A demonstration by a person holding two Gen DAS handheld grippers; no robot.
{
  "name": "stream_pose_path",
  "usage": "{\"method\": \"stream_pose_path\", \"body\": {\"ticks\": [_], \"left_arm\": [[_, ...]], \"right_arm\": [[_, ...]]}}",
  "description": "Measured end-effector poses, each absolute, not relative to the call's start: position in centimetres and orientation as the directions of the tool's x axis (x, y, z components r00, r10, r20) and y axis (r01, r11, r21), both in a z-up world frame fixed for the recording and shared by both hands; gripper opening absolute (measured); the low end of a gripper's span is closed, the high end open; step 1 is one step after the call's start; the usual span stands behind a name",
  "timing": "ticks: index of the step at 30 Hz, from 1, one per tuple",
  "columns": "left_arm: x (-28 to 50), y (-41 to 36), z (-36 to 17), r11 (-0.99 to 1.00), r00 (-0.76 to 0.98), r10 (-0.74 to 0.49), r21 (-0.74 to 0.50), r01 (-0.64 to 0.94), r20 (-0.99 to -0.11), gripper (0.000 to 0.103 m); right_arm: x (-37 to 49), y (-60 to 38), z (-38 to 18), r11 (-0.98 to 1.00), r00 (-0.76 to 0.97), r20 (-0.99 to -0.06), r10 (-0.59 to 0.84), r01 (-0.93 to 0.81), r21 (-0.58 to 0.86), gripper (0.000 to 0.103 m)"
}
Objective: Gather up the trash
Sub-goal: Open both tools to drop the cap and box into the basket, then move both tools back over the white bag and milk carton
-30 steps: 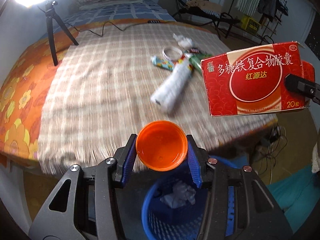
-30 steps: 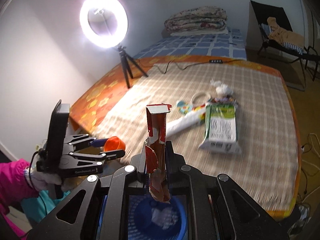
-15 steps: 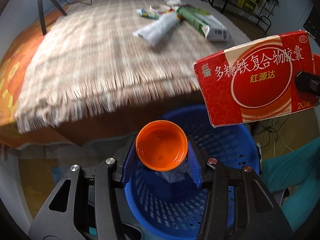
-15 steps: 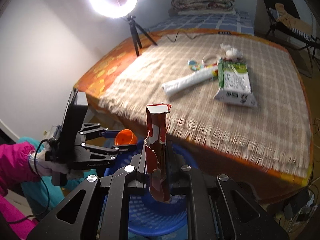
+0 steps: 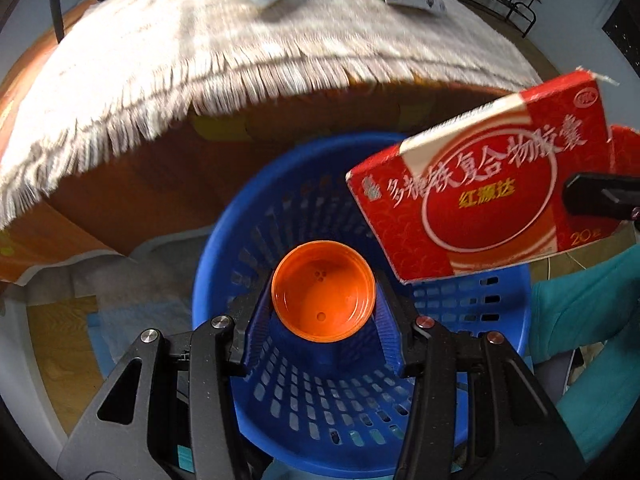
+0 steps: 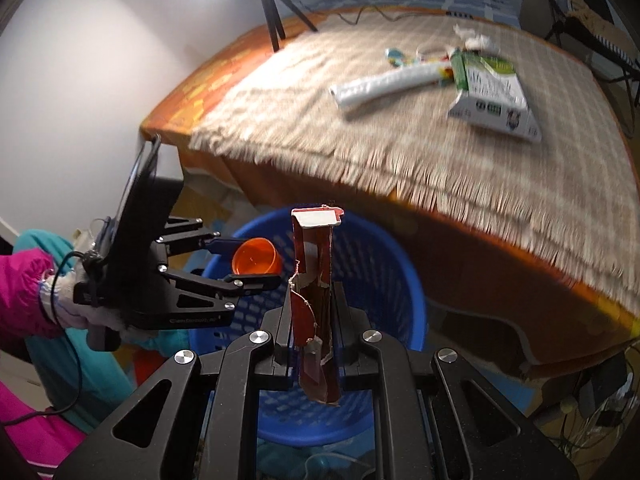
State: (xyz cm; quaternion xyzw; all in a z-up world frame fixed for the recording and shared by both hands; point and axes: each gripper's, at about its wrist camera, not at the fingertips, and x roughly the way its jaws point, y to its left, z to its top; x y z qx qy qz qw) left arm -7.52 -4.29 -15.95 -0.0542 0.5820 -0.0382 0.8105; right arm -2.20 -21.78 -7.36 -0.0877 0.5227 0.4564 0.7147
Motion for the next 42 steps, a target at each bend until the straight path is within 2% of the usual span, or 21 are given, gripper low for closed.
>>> {"method": "stream_pose_path", "body": {"ticks": [19, 21, 23, 24, 26, 27, 31, 33, 35, 42], "left_arm": [[-8.0, -5.6, -18.6, 0.993, 0.252, -0.119, -0.119, 0.017, -0.960, 0.049], [-7.8, -5.4, -18.7, 0.993, 0.250, -0.116, -0.115, 0.019, -0.961, 0.060], [-7.6, -5.4, -18.8, 0.994, 0.257, -0.110, -0.107, 0.022, -0.960, 0.065], [-7.6, -5.4, -18.7, 0.994, 0.259, -0.107, -0.104, 0.025, -0.960, 0.065], [-7.5, -5.4, -18.5, 0.994, 0.261, -0.106, -0.102, 0.028, -0.960, 0.065], [-7.4, -5.3, -18.5, 0.994, 0.261, -0.105, -0.102, 0.028, -0.959, 0.065], [-7.3, -5.2, -18.6, 0.995, 0.261, -0.101, -0.098, 0.026, -0.960, 0.066], [-7.5, -5.3, -18.7, 0.995, 0.263, -0.099, -0.097, 0.022, -0.960, 0.069], [-7.6, -5.4, -17.9, 0.995, 0.267, -0.096, -0.094, 0.020, -0.959, 0.071], [-7.4, -5.2, -17.8, 0.996, 0.275, -0.094, -0.092, 0.022, -0.957, 0.071]], "right_arm": [[-2.2, -20.7, -10.7, 0.594, -0.027, -0.870, 0.493, -0.720, 0.359, 0.019], [-2.1, -20.9, -10.8, 0.599, -0.027, -0.872, 0.489, -0.717, 0.358, 0.020], [-2.0, -21.1, -10.9, 0.605, -0.027, -0.873, 0.487, -0.711, 0.360, 0.024], [-2.0, -21.1, -10.9, 0.607, -0.027, -0.873, 0.488, -0.708, 0.361, 0.026], [-1.9, -21.2, -10.9, 0.611, -0.025, -0.872, 0.489, -0.704, 0.363, 0.037], [-1.9, -21.3, -10.9, 0.612, -0.024, -0.871, 0.490, -0.703, 0.364, 0.039], [-1.7, -21.5, -10.8, 0.619, -0.020, -0.875, 0.484, -0.699, 0.359, 0.041], [-1.6, -21.5, -10.8, 0.625, -0.018, -0.878, 0.478, -0.696, 0.354, 0.043], [-1.6, -21.5, -10.9, 0.629, -0.016, -0.880, 0.475, -0.693, 0.352, 0.048], [-1.4, -21.6, -10.7, 0.644, 0.000, -0.884, 0.468, -0.684, 0.341, 0.054]]}}
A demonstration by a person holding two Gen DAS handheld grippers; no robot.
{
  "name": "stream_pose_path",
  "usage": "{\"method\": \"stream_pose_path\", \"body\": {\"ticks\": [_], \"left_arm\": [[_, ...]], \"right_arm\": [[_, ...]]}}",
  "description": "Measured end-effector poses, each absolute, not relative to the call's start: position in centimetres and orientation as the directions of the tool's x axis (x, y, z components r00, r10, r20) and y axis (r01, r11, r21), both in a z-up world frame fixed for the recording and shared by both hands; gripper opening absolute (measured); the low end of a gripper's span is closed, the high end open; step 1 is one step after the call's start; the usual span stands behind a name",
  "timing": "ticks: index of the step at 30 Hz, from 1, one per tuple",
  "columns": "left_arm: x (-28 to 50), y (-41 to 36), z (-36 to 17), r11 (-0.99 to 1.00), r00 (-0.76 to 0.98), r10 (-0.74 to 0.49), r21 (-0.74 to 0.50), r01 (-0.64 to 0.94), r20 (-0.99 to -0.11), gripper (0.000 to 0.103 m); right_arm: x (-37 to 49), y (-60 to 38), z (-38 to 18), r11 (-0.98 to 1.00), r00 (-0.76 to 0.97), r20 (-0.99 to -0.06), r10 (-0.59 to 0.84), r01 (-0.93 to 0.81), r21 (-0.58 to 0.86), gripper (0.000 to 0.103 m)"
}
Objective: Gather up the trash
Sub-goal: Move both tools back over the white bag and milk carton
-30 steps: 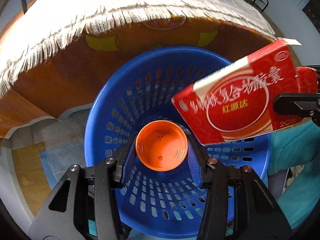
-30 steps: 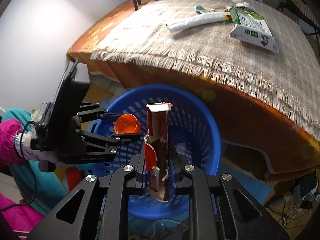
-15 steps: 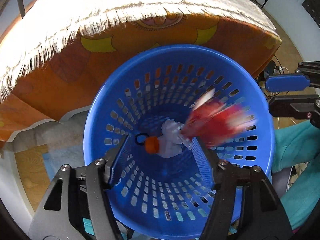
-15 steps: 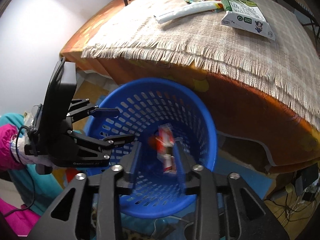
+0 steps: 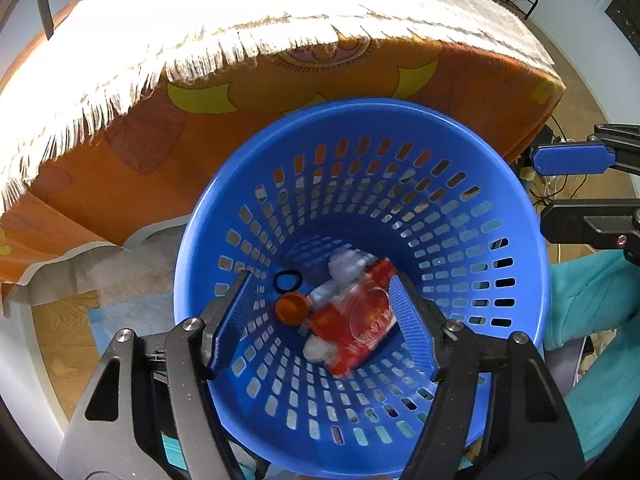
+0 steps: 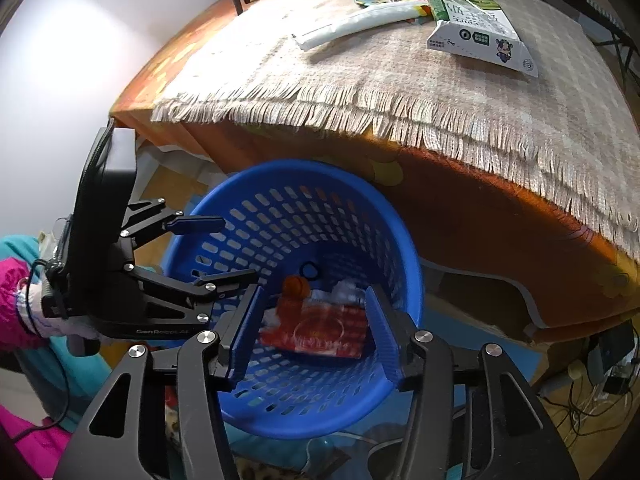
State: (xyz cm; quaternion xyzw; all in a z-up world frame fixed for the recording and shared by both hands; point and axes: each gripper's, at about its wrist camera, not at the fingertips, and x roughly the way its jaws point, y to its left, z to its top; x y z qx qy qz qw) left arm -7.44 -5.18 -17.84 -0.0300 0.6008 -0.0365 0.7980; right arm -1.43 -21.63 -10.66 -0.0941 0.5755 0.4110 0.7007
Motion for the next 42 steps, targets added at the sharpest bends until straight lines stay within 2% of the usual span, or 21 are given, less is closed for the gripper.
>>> {"method": "stream_pose_path", "body": {"ticks": [9, 12, 20, 25, 28, 33, 42], "left_arm": [[-6.9, -5.2, -17.3, 0.996, 0.292, -0.094, -0.091, 0.023, -0.952, 0.071], [-6.6, -5.1, -16.9, 0.995, 0.301, -0.096, -0.094, 0.018, -0.949, 0.071], [-4.5, -4.2, -14.6, 0.996, 0.352, -0.086, -0.088, 0.010, -0.932, 0.071], [-2.4, -3.2, -12.3, 0.996, 0.401, -0.077, -0.087, -0.008, -0.913, 0.071], [-0.8, -2.7, -10.8, 0.996, 0.432, -0.071, -0.084, -0.013, -0.899, 0.071], [2.1, -2.2, -8.9, 0.999, 0.467, -0.047, -0.053, -0.001, -0.883, 0.071], [8.8, -0.7, -8.6, 0.999, 0.471, -0.029, -0.042, -0.016, -0.882, 0.071]], "right_arm": [[-0.9, -21.9, -10.4, 0.661, 0.024, -0.885, 0.464, -0.675, 0.328, 0.058], [-0.8, -22.1, -10.2, 0.667, 0.034, -0.884, 0.466, -0.670, 0.326, 0.063], [1.2, -22.9, -8.8, 0.693, 0.088, -0.868, 0.489, -0.643, 0.325, 0.063], [3.2, -23.7, -7.5, 0.717, 0.155, -0.848, 0.506, -0.623, 0.314, 0.063], [4.4, -24.0, -6.6, 0.727, 0.203, -0.832, 0.517, -0.617, 0.301, 0.070], [6.9, -24.0, -5.4, 0.740, 0.242, -0.816, 0.525, -0.604, 0.296, 0.070], [13.3, -22.5, -4.9, 0.787, 0.252, -0.828, 0.501, -0.531, 0.314, 0.071]]}}
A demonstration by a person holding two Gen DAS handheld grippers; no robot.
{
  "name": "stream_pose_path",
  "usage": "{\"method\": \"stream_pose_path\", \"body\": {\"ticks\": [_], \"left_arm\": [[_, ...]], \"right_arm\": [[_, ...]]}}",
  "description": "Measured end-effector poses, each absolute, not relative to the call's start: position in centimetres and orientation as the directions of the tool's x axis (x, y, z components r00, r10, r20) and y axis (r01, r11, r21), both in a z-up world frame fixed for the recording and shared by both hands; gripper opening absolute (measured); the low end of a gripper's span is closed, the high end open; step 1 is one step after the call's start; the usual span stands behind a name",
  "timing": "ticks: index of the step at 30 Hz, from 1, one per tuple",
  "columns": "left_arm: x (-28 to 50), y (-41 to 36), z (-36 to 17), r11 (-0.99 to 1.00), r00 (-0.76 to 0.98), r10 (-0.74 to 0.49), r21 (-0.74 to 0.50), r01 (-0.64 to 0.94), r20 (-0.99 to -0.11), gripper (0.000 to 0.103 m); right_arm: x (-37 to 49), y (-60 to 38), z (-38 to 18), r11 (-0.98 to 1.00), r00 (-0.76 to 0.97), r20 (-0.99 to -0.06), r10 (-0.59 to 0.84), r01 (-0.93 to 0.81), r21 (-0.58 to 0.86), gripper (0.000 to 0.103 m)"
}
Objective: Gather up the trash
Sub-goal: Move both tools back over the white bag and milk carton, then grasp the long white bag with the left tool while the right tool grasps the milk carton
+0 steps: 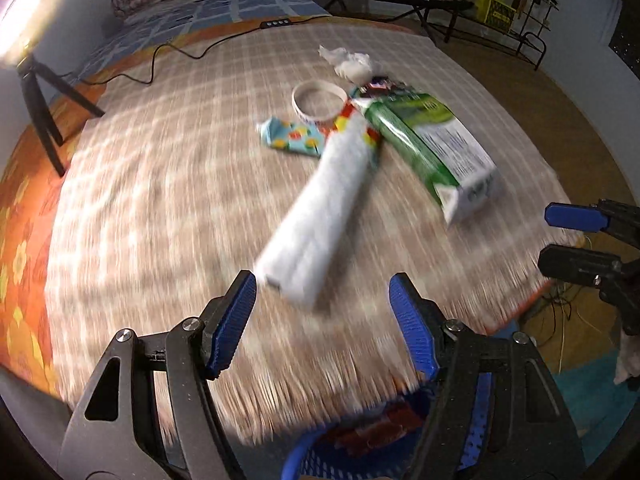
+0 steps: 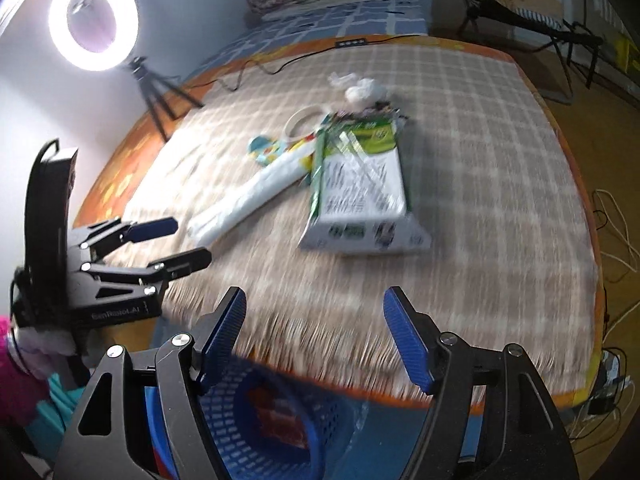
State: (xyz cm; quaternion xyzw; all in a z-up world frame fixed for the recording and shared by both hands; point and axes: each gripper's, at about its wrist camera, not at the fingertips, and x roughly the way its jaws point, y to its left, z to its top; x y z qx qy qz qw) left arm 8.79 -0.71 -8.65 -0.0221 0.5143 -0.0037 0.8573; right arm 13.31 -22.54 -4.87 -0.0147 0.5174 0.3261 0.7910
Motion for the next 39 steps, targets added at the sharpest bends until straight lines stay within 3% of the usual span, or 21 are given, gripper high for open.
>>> {"method": "stream_pose_path", "body": {"ticks": [13, 15, 16, 26, 39], "left_arm": [[13.8, -0.3, -11.3, 0.999, 0.423, -0.028, -0.038, -0.017, -0.906, 0.071], [14.2, -0.5, -11.5, 0.999, 0.424, -0.024, -0.031, -0.010, -0.905, 0.071], [14.5, -0.5, -11.6, 1.000, 0.425, -0.020, -0.026, -0.007, -0.905, 0.071], [15.7, -0.1, -11.6, 1.000, 0.435, -0.012, -0.017, -0.008, -0.900, 0.028], [14.0, 1.3, -11.1, 0.998, 0.448, -0.033, -0.051, -0.030, -0.894, 0.020]], "right_arm": [[19.8, -20.0, -6.0, 0.815, 0.249, -0.845, 0.474, -0.488, 0.313, 0.071], [20.2, -19.3, -6.1, 0.810, 0.246, -0.847, 0.471, -0.501, 0.305, 0.074], [20.3, -18.9, -6.2, 0.808, 0.246, -0.849, 0.468, -0.507, 0.299, 0.081], [21.3, -16.2, -6.9, 0.827, 0.314, -0.875, 0.368, -0.541, 0.154, 0.082], [21.8, -15.2, -9.1, 0.819, 0.281, -0.909, 0.308, -0.565, 0.102, 0.082]]}}
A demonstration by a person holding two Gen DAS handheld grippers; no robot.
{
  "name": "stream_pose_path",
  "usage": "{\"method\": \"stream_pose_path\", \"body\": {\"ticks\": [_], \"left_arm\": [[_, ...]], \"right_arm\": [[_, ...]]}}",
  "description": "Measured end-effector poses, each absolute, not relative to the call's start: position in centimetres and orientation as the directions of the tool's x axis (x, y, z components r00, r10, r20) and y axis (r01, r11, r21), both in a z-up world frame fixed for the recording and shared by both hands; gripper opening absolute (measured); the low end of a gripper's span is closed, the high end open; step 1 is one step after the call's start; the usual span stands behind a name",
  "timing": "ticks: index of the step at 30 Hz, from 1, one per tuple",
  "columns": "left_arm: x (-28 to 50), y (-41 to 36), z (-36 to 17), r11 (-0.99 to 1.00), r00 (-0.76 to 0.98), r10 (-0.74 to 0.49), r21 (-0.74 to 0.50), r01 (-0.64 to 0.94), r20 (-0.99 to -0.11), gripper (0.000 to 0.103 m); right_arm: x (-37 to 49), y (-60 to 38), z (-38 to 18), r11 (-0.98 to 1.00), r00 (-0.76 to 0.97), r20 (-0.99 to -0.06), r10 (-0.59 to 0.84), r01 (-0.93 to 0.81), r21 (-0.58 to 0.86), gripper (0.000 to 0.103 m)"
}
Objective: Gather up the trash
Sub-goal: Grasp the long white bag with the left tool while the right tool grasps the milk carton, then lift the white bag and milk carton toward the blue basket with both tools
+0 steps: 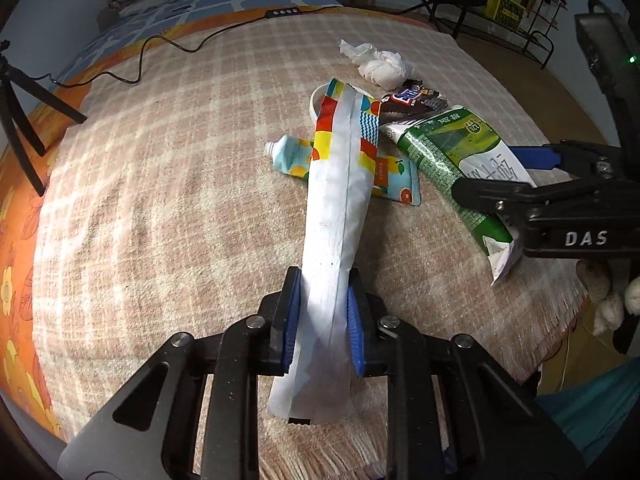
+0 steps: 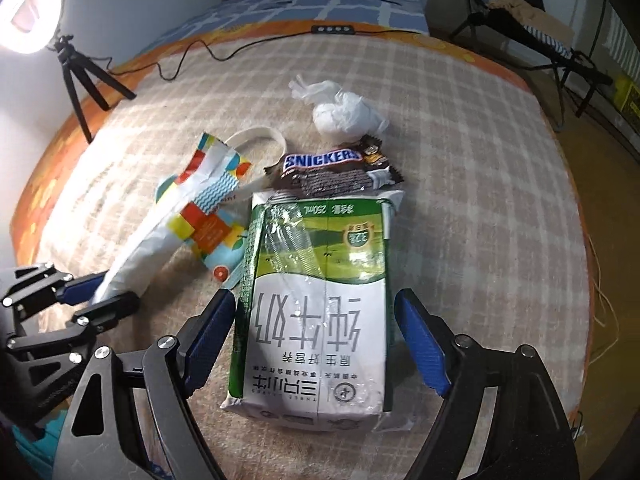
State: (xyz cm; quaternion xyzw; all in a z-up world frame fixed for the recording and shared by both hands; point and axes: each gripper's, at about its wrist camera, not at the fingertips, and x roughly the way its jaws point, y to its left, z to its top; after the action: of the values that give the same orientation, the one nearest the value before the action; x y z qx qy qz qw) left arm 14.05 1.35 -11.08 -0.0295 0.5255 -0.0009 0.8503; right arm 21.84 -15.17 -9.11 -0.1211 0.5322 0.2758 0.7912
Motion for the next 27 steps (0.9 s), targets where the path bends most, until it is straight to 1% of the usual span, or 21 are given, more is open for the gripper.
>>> {"method": "stream_pose_path", "body": {"ticks": [1, 4, 5, 8, 21, 27], "left_arm": [[13.8, 1.2, -11.0, 0.998, 0.450, -0.033, -0.053, -0.033, -0.892, 0.019], [13.0, 1.4, -10.5, 0.998, 0.459, -0.032, -0.055, -0.036, -0.888, 0.019], [12.8, 1.4, -10.3, 0.998, 0.462, -0.033, -0.056, -0.036, -0.886, 0.019], [12.4, 1.5, -9.7, 0.997, 0.474, -0.037, -0.064, -0.040, -0.880, 0.019], [9.4, 1.6, -7.4, 0.996, 0.508, -0.040, -0.076, -0.051, -0.860, 0.019], [6.2, 1.3, -6.5, 0.995, 0.514, -0.061, -0.096, -0.041, -0.856, 0.019]], "right_arm": [[21.8, -15.1, -9.3, 0.818, 0.280, -0.913, 0.296, -0.568, 0.092, 0.082], [21.6, -15.0, -9.7, 0.806, 0.247, -0.917, 0.313, -0.580, 0.119, 0.081], [21.5, -15.1, -9.7, 0.807, 0.248, -0.918, 0.311, -0.579, 0.117, 0.078], [21.0, -15.5, -9.5, 0.808, 0.257, -0.913, 0.316, -0.578, 0.117, 0.078], [17.5, -17.3, -6.8, 0.780, 0.303, -0.880, 0.366, -0.616, 0.112, 0.078], [15.1, -18.3, -4.7, 0.761, 0.322, -0.855, 0.406, -0.638, 0.121, 0.078]]}}
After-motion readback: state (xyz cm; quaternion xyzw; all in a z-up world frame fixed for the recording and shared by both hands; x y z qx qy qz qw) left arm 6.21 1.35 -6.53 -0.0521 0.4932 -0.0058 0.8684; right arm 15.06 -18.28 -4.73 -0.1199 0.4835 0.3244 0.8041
